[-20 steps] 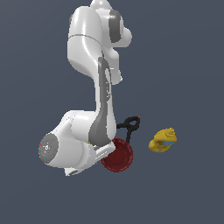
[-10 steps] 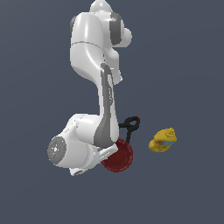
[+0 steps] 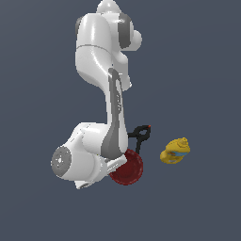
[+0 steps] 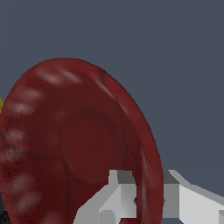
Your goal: Pick up a designated object from a clutter of objects.
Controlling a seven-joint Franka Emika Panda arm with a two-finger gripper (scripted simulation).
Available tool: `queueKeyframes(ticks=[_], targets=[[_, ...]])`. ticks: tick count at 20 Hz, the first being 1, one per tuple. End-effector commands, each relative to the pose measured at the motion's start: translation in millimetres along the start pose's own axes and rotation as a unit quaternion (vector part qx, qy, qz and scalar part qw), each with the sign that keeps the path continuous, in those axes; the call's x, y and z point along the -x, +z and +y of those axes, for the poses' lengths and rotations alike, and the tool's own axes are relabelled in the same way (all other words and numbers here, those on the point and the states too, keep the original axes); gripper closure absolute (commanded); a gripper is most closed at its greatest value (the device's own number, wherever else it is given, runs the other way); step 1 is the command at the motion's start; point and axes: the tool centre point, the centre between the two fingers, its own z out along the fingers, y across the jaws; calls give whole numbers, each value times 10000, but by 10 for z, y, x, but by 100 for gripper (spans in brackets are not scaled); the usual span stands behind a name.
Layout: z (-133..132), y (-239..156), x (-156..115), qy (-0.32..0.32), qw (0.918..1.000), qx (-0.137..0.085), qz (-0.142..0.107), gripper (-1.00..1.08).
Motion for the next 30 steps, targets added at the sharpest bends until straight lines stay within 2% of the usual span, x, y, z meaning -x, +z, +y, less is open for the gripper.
queueKeyframes(ticks=[1, 7, 13, 30], targets=[[-4, -10, 1, 0, 10000, 3, 2, 108], [-94, -136, 15, 0, 10000, 3, 2, 108], [-305, -430, 48, 0, 10000, 3, 2, 108], [-1398, -1976, 196, -1, 10000, 10, -5, 108]])
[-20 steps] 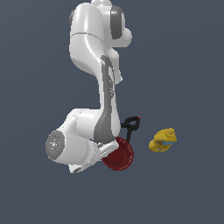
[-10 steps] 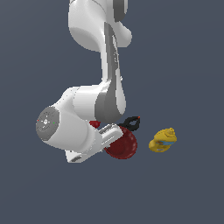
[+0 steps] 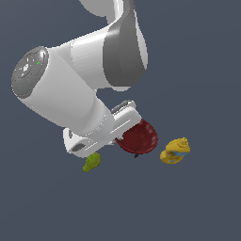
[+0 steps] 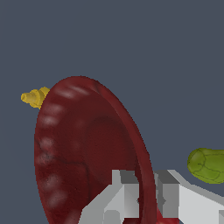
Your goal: Pick up a designated object from a clutter of objects.
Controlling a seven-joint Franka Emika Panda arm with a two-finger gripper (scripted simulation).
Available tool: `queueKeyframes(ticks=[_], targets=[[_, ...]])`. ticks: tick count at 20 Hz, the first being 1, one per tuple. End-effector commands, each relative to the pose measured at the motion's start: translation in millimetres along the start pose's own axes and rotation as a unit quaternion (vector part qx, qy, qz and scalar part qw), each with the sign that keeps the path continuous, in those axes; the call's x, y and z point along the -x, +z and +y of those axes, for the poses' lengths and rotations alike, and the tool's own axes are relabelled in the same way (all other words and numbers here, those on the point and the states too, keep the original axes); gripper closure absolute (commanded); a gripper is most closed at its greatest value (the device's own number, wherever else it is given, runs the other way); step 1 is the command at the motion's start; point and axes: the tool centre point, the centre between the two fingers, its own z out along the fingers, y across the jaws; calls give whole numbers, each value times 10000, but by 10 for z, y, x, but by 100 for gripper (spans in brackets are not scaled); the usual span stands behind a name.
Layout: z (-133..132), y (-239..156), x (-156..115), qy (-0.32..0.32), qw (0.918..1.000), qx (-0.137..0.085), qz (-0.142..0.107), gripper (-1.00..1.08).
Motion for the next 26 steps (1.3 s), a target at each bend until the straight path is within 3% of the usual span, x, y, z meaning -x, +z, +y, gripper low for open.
queueKeyframes(ticks=[1, 13, 26], targets=[[-172, -250, 22, -3, 10000, 5, 6, 108], [-780, -1157, 71, -4, 10000, 4, 8, 108], [-893, -1335, 63, -2, 10000, -3, 7, 108]])
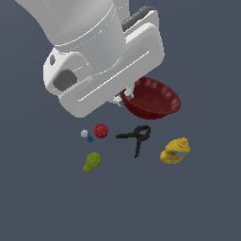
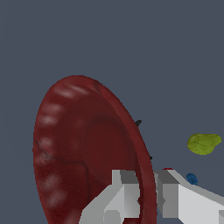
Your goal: Pick up a designated object from a clutter of objects.
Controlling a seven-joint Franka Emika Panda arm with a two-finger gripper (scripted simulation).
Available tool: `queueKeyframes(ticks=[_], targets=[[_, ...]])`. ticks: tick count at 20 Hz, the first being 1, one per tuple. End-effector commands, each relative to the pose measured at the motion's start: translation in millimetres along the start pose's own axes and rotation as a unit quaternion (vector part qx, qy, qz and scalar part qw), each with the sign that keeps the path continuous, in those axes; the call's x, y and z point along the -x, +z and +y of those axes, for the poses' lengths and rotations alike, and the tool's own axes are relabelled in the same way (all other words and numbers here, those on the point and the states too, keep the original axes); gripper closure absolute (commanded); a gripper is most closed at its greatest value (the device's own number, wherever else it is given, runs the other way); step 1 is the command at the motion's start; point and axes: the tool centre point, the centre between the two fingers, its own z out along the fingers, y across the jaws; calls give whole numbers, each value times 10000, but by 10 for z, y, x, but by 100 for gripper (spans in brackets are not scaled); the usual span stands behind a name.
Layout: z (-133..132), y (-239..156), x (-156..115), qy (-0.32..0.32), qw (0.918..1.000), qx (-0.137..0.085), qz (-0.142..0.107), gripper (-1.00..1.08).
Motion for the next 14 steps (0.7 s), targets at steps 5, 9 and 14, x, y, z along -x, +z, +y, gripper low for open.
queueKeyframes(ticks=[5, 9, 14], targets=[[-88, -106, -37, -6, 10000, 5, 10, 108], [-164, -196, -71, -6, 10000, 5, 10, 108], [-195, -234, -93, -6, 10000, 5, 10, 108]])
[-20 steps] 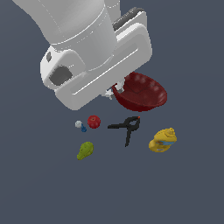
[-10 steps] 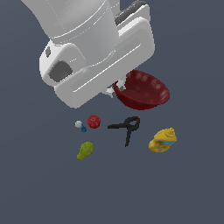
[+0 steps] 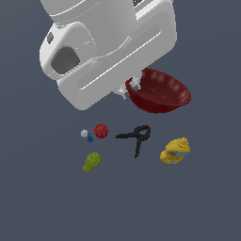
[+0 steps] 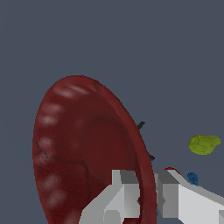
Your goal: Pick up a designated object from a clutter of objects.
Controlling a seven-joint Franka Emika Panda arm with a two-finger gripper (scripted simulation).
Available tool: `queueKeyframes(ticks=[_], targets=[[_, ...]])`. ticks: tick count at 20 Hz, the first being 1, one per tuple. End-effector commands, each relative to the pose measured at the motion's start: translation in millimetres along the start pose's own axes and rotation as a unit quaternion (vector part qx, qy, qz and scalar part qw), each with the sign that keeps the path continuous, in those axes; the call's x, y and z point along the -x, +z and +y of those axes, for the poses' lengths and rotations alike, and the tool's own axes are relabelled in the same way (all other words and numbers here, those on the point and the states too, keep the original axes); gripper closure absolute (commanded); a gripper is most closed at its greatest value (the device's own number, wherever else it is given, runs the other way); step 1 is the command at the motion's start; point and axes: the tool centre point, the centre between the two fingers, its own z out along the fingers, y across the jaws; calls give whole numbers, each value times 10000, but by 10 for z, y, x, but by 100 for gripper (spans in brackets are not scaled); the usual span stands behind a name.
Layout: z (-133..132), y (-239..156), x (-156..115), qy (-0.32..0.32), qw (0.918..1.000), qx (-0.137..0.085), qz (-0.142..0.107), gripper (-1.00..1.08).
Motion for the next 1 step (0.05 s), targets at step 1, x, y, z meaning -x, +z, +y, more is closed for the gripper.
queueKeyframes(ticks=[1], targets=[[-12, -20, -7, -2, 10000, 3, 8, 108]])
